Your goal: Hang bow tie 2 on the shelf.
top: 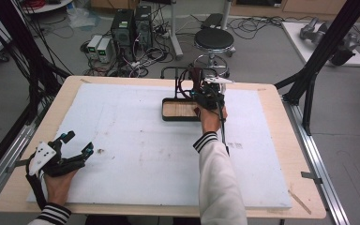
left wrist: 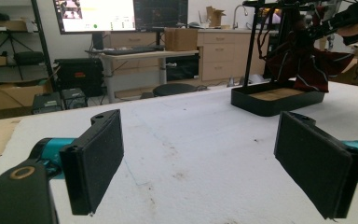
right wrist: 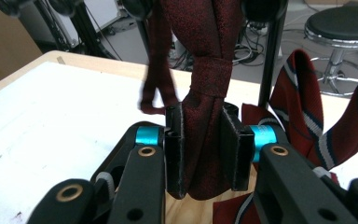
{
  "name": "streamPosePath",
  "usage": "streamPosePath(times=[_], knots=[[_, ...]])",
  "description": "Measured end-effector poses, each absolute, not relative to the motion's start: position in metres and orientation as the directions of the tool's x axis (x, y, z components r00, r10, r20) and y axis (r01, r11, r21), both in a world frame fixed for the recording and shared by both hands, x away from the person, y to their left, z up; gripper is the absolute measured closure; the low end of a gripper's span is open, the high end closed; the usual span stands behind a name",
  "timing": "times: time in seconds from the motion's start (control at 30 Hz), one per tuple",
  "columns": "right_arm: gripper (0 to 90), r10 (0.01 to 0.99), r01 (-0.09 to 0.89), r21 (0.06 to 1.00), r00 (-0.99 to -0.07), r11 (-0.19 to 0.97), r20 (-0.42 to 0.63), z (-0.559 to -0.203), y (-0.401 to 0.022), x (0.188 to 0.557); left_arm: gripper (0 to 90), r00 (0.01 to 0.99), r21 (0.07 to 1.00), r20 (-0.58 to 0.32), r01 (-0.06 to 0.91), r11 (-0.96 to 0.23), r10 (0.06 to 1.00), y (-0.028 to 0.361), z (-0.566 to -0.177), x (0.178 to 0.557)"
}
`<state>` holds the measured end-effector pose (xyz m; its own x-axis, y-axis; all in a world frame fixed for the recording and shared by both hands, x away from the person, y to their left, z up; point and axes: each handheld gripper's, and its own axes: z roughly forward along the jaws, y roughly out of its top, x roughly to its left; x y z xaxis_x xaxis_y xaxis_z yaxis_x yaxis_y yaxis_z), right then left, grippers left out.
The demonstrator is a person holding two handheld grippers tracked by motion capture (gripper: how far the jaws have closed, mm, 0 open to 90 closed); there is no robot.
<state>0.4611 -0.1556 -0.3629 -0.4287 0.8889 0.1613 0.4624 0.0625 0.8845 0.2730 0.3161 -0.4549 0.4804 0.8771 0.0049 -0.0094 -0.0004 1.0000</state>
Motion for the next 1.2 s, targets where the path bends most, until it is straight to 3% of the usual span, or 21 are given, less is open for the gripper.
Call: streamPosePath(times=[0.47,0.6,0.73,0.77,0.8,0.83,0.87,0.9,1.2], knots=[[73.6,0.882,0.526,0.846,-0.435,0.085,0.182,-0.375,-0.156,0.469,16.1,0.480,1.000,0.005,-0.010,-0.001,0.877,0.316,-0.455,0.273],[69.5,0.878,0.534,0.840,-0.444,0.098,0.180,-0.377,-0.158,0.470,16.1,0.480,1.000,0.005,-0.010,0.000,0.877,0.316,-0.455,0.273],[46.7,0.872,0.515,0.845,-0.470,0.143,0.139,-0.374,-0.154,0.467,16.1,0.480,1.000,0.007,-0.012,-0.002,0.877,0.316,-0.455,0.273],[34.6,0.866,0.506,0.851,-0.480,0.143,0.139,-0.373,-0.153,0.466,16.1,0.479,1.000,0.008,-0.013,-0.003,0.878,0.316,-0.455,0.272],[34.6,0.866,0.506,0.851,-0.480,0.143,0.139,-0.373,-0.153,0.466,16.1,0.479,1.000,0.008,-0.013,-0.003,0.878,0.316,-0.455,0.272],[16.8,0.856,0.484,0.864,-0.499,0.142,0.139,-0.369,-0.151,0.464,16.1,0.479,1.000,0.009,-0.013,-0.003,0.878,0.316,-0.455,0.273],[16.8,0.856,0.484,0.864,-0.499,0.142,0.139,-0.369,-0.151,0.464,16.1,0.479,1.000,0.009,-0.013,-0.003,0.878,0.316,-0.455,0.273],[11.0,0.842,0.469,0.869,-0.522,0.155,0.132,-0.366,-0.148,0.458,16.1,0.478,1.000,0.007,-0.013,-0.001,0.878,0.316,-0.455,0.273],[2.4,0.800,0.349,0.923,-0.594,0.164,0.083,-0.353,-0.155,0.410,16.1,0.480,1.000,0.002,-0.018,0.007,0.877,0.317,-0.455,0.272]])
